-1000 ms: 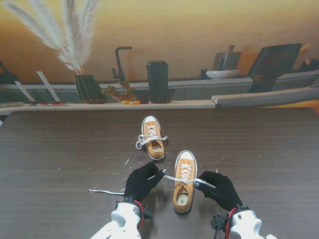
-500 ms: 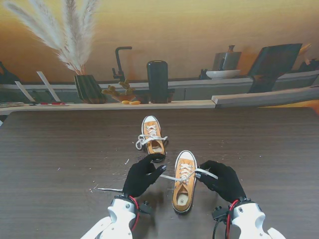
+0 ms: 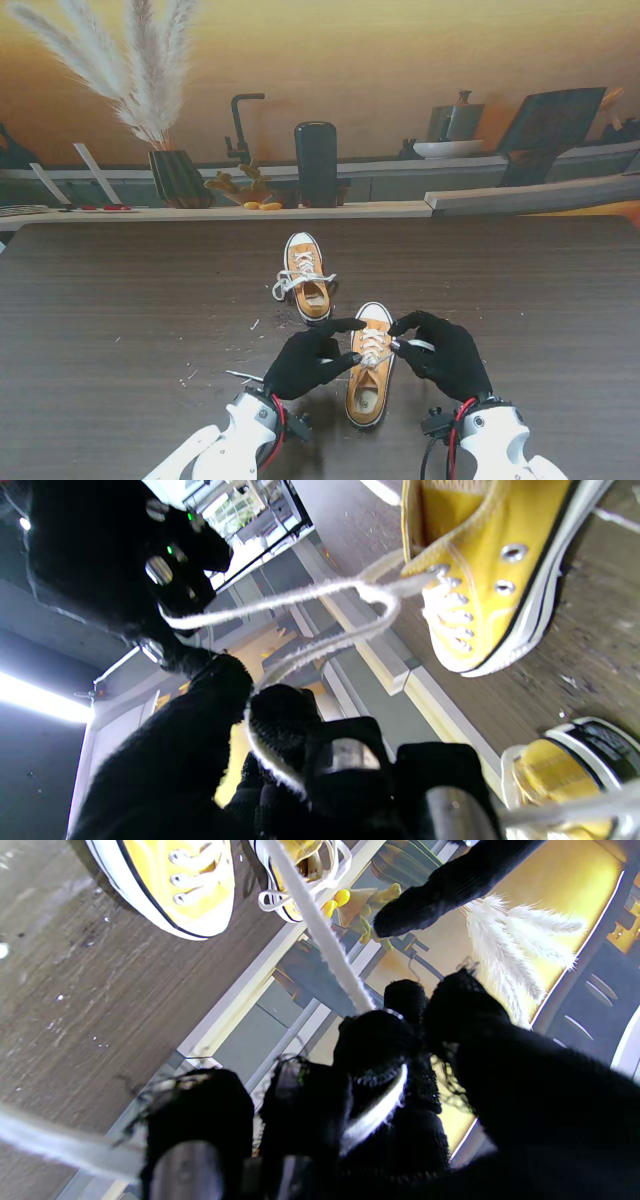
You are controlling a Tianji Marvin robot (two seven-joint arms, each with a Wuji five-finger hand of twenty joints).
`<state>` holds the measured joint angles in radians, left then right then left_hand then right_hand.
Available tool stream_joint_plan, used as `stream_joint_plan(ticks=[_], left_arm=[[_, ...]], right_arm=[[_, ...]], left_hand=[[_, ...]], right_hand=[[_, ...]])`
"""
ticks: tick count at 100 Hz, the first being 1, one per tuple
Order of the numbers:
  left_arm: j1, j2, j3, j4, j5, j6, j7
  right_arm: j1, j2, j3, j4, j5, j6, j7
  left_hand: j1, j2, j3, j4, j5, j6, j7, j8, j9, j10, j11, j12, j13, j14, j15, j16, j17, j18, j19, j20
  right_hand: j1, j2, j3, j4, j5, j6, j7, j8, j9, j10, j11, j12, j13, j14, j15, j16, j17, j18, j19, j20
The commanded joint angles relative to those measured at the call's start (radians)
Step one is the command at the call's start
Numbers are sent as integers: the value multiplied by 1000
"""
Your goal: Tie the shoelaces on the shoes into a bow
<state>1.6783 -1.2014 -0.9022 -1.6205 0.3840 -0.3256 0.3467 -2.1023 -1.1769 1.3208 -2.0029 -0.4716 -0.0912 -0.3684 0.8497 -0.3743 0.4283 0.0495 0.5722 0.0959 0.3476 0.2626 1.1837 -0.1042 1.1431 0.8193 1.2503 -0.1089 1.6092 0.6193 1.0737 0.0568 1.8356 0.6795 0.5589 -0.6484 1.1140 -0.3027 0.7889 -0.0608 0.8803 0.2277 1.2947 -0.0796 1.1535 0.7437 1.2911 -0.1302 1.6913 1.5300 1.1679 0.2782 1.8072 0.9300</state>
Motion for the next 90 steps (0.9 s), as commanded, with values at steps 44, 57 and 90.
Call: stream_joint_plan(ticks=[44,57,90], left_arm=[[-116,-7,127,57,-58,59,-101],[-139,-20,156,80,-43,86,-73],[-143,-63,178,92,-41,194,40]], right_arm=[[7,9,-29,-29,-25,-35,50],[8,14,-34,-28,-25,-48,69],[-17,36,6,-44,-31,-86,174]], left_hand=[[-33,-56,27,-48,43,57,-62,-49,51,64,9,-17,26,-32,43,-1,27,-87,258,-43],[14,19,-62,-53,106,12,19,-8,51,69,11,-15,26,-25,39,0,26,-62,258,-57],[144,143,-346,-25,186,-93,585,276,86,61,24,-31,26,16,51,-5,26,-12,258,-35]], right_hand=[[43,-13,20,18,-26,-68,18,-35,82,75,22,21,28,-296,72,40,33,-31,287,3],[45,-15,18,18,-20,-78,25,-36,80,75,18,20,28,-292,69,40,32,-31,287,-2],[43,-14,14,16,24,-128,52,-44,79,77,11,21,28,-289,66,40,32,-32,287,-11]])
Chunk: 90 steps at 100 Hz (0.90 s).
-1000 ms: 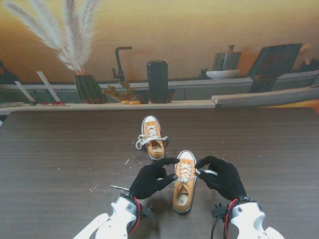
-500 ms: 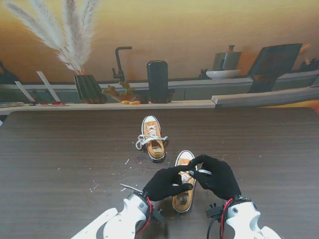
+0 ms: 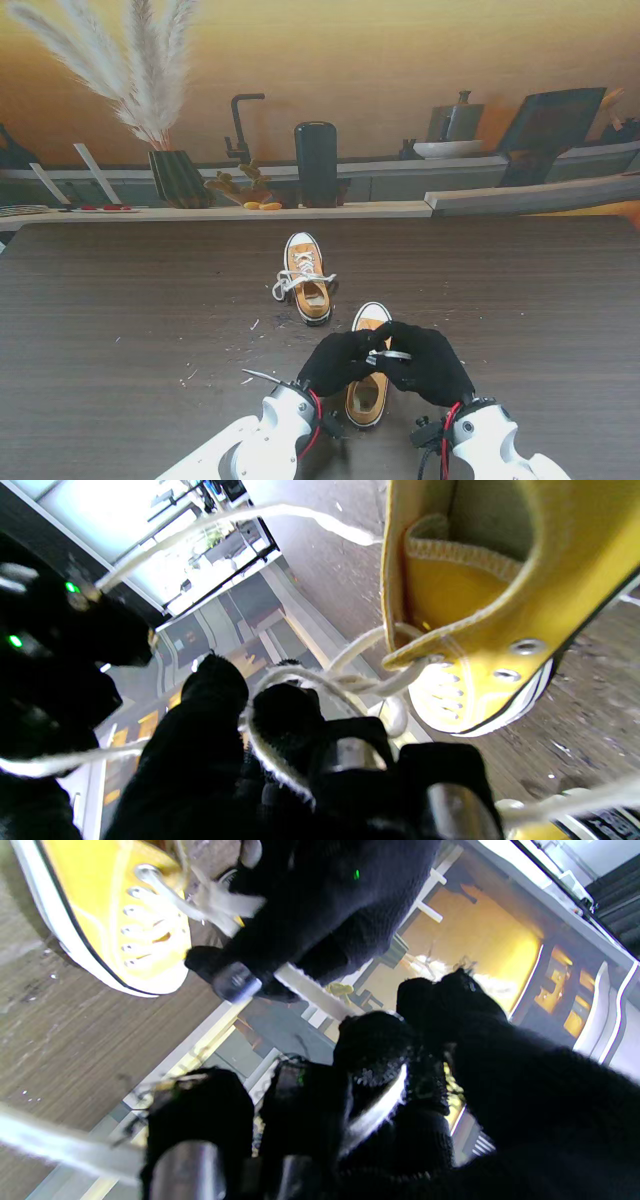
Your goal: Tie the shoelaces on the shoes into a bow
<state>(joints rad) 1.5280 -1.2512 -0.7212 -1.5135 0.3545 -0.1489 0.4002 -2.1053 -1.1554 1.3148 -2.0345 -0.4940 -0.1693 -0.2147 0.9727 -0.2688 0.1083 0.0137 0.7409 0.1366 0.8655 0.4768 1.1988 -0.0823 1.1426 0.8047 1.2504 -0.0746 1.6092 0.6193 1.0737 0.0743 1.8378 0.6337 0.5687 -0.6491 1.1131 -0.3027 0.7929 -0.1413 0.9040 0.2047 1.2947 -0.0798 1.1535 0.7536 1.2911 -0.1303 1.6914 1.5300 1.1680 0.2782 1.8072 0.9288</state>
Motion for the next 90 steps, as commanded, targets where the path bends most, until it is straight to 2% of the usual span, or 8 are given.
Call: stream_joint_plan(ticks=[1,18,43,63,80,90], left_arm=[[9,-14,-3,-16,-13,20,-12],[20,-21,-9,-30,-33,55,1],[42,-30,-17,-44,-55,71,23],[64,-30,-29,-60,-54,71,40],[81,-27,-40,-72,-44,71,48],[88,-24,-46,-78,-40,72,49]], right_arm=[[-16,16,14,-13,-9,-9,25],[-38,32,53,-31,-35,-18,101],[-48,56,89,-41,-117,-12,202],[-27,68,77,-35,-243,48,222],[-6,73,42,-27,-384,132,194],[5,75,19,-24,-454,181,176]], left_hand=[[21,40,-25,11,15,-129,74,70,71,39,24,-17,25,-18,51,-5,27,-28,256,14],[8,75,-8,16,-5,-97,141,187,65,40,28,-21,25,-18,52,-8,27,-28,256,30],[4,102,1,8,-7,-83,163,242,65,53,28,-26,25,-2,53,-9,26,-16,256,32],[6,103,3,4,-5,-79,161,248,67,62,27,-29,25,7,55,-9,26,-6,256,34],[6,102,4,3,-5,-80,159,248,68,62,27,-30,25,9,55,-10,26,-4,256,35],[7,102,5,2,-5,-80,157,246,66,63,26,-30,25,11,54,-10,26,-3,256,35]], right_hand=[[33,-14,15,16,22,-49,30,-20,79,77,11,11,28,-289,66,40,32,-32,287,-11],[29,-12,14,15,56,-73,38,-23,72,80,5,11,28,-289,66,40,31,-37,287,-17],[10,-5,9,12,77,-67,39,-30,40,80,-9,19,26,-284,45,40,28,-59,286,-53],[-14,-10,17,9,100,-6,37,-62,-4,87,-20,31,22,-243,6,40,22,-56,260,-98],[-20,-10,26,5,71,37,15,-117,-81,100,-40,35,18,-167,-57,40,14,-21,199,-130],[-17,14,39,15,41,81,-57,-155,-131,106,-50,36,13,-131,-93,40,8,-1,163,-144]])
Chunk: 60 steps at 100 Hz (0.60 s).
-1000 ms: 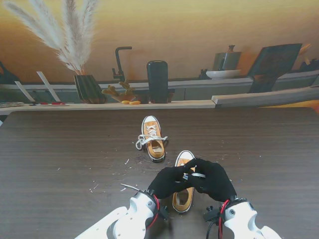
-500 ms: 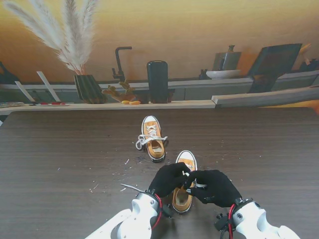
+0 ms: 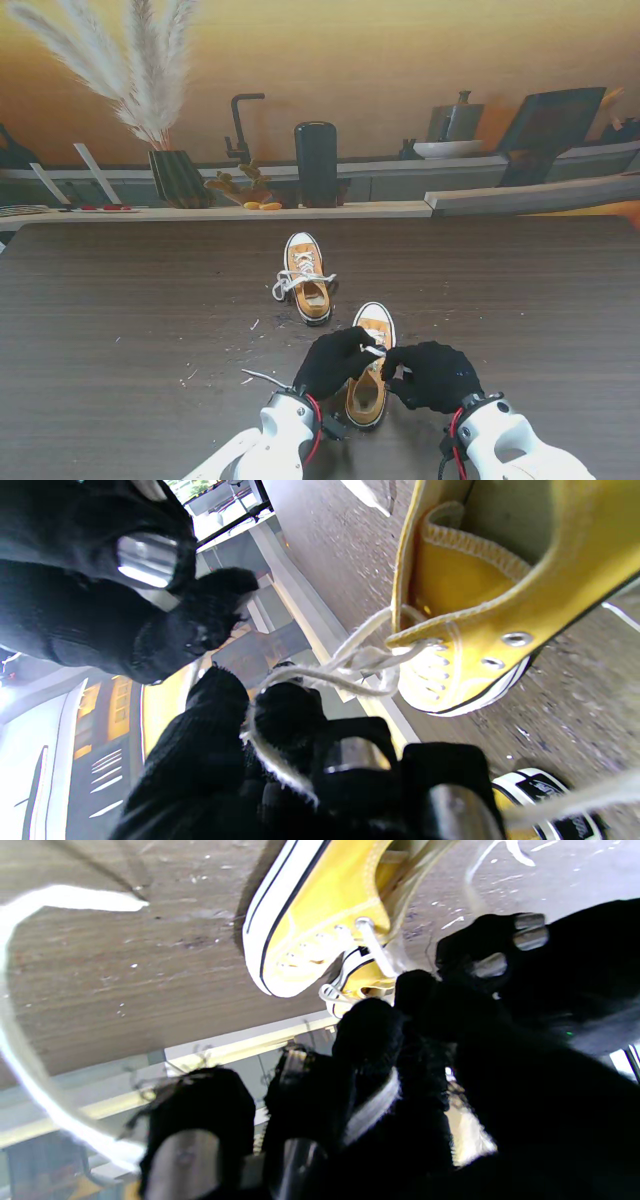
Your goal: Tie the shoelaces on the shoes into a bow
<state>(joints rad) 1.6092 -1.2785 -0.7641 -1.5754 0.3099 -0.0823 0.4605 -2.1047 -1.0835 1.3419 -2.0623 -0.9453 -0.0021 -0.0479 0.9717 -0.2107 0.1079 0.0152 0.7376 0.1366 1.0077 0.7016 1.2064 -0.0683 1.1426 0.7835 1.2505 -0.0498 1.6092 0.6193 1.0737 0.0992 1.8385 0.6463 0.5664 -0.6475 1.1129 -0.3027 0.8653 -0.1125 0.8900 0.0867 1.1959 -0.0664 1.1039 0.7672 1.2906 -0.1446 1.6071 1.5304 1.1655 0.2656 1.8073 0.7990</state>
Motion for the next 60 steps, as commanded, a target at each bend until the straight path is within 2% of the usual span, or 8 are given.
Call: stream_joint_plan(ticks=[1,16,21,23,26,41,50,60], left_arm=[[8,3,-4,-17,5,5,-11],[18,6,-12,-26,11,5,-9],[20,7,-14,-28,13,6,-7],[21,7,-14,-29,14,6,-7],[23,7,-15,-31,15,7,-6],[27,6,-18,-32,21,6,3],[27,5,-17,-29,22,3,6],[27,6,-18,-29,23,3,6]], right_arm=[[5,3,-10,4,-7,19,9],[20,6,-41,9,-59,81,2],[23,6,-50,11,-76,101,-1],[25,6,-53,12,-82,109,-3],[26,7,-58,12,-90,121,-3],[32,7,-78,20,-111,160,-15],[38,4,-89,34,-101,167,-34],[44,1,-100,51,-82,167,-61]], left_hand=[[8,44,6,1,-1,-79,15,22,59,49,26,-9,25,-14,54,-10,26,-28,255,23],[8,43,6,0,-2,-81,15,21,59,50,25,-10,25,-13,54,-11,26,-27,255,22],[9,43,7,-1,-1,-79,15,20,58,51,25,-10,25,-13,54,-11,26,-26,255,22],[9,44,7,-1,-2,-79,14,20,58,51,25,-11,25,-13,54,-11,26,-26,255,22],[8,45,6,-1,-2,-78,14,20,58,52,25,-11,25,-13,54,-11,26,-26,255,22],[10,45,7,-2,-2,-80,13,19,58,52,25,-11,25,-12,54,-11,26,-26,255,22],[10,46,6,-3,-3,-78,13,18,57,53,24,-11,25,-11,54,-11,25,-25,255,21],[12,45,6,-4,-2,-77,12,17,57,54,24,-11,25,-9,53,-11,25,-22,255,20]], right_hand=[[-13,15,41,17,-35,57,-52,-40,-37,94,-1,22,13,-113,-12,40,10,13,159,-15],[0,68,58,73,-88,120,-202,-45,-96,101,7,24,7,-70,-59,40,3,48,108,-31],[24,63,55,62,-116,135,-227,-25,-114,100,15,31,7,-59,-74,40,1,58,92,-35],[33,60,55,57,-124,140,-262,20,-120,97,19,32,7,-57,-78,40,0,60,87,-35],[46,59,52,52,-143,147,-276,44,-129,97,23,36,7,-52,-87,40,-1,62,78,-38],[99,56,41,37,-277,173,-318,76,-173,94,35,43,-2,-17,-135,40,-14,85,20,-57],[118,57,29,35,-357,159,-308,97,-191,86,45,41,-22,-13,-151,40,-42,85,-5,-54],[136,50,25,36,-389,149,-295,108,-198,84,53,41,-33,-12,-156,40,-57,84,-14,-50]])
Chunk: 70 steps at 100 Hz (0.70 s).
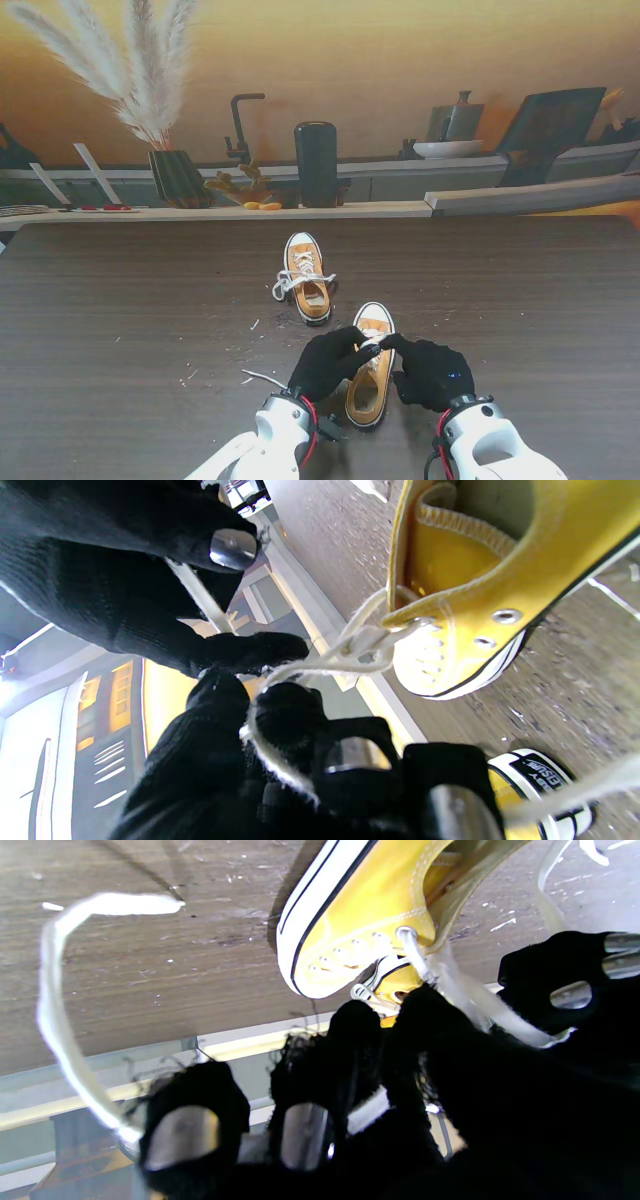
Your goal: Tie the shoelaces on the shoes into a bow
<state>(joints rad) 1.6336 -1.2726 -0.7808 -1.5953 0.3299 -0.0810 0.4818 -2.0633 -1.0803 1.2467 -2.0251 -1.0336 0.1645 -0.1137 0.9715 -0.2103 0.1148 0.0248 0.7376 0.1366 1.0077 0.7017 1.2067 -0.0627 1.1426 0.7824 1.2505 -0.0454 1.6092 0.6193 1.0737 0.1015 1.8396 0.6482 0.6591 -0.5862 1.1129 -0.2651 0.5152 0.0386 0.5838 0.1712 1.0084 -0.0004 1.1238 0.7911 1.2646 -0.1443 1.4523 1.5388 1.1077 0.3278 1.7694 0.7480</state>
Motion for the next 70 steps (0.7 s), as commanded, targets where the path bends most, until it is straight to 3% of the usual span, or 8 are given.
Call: stream_joint_plan(ticks=[1,17,42,58,70], left_arm=[[3,0,-1,-9,3,1,-16],[3,3,-4,-11,5,-8,-23],[6,9,-9,-13,1,-31,-37],[10,17,-15,-19,1,-40,-56],[14,21,-20,-24,1,-48,-66]], right_arm=[[3,-3,-5,15,6,0,2],[12,-4,-17,29,-16,10,-28],[69,-12,-46,96,27,-18,-91],[106,-26,-63,165,71,-48,-179],[132,-41,-74,222,116,-90,-267]], left_hand=[[12,45,-1,-14,-2,-78,12,17,57,49,24,-10,25,-13,53,-11,25,-24,254,18],[11,45,-3,-14,-1,-78,12,16,58,50,23,-11,25,-9,53,-12,24,-18,254,17],[14,42,-2,-13,0,-78,11,15,59,51,23,-11,25,-5,53,-11,24,-10,254,16],[13,43,-3,-14,1,-78,10,13,59,52,22,-11,25,-4,53,-11,24,-8,254,16],[12,42,-3,-14,2,-78,9,12,59,53,22,-11,25,-2,53,-11,24,-6,254,16]], right_hand=[[45,-12,26,-1,-39,-3,13,24,-9,18,34,17,-7,-13,-2,31,1,21,24,1],[45,6,17,0,-72,-40,23,32,-14,12,43,21,-14,-44,16,31,12,5,31,8],[41,35,-20,1,-195,-125,49,46,-56,-17,46,24,-75,-34,-13,31,-74,1,-19,15],[19,30,-32,-4,-306,-217,75,48,-105,-32,52,16,-136,-24,-47,31,-154,-3,-68,37],[-37,16,-18,-5,-304,-278,104,49,-121,-31,57,2,-167,-10,-69,31,-203,0,-105,51]])
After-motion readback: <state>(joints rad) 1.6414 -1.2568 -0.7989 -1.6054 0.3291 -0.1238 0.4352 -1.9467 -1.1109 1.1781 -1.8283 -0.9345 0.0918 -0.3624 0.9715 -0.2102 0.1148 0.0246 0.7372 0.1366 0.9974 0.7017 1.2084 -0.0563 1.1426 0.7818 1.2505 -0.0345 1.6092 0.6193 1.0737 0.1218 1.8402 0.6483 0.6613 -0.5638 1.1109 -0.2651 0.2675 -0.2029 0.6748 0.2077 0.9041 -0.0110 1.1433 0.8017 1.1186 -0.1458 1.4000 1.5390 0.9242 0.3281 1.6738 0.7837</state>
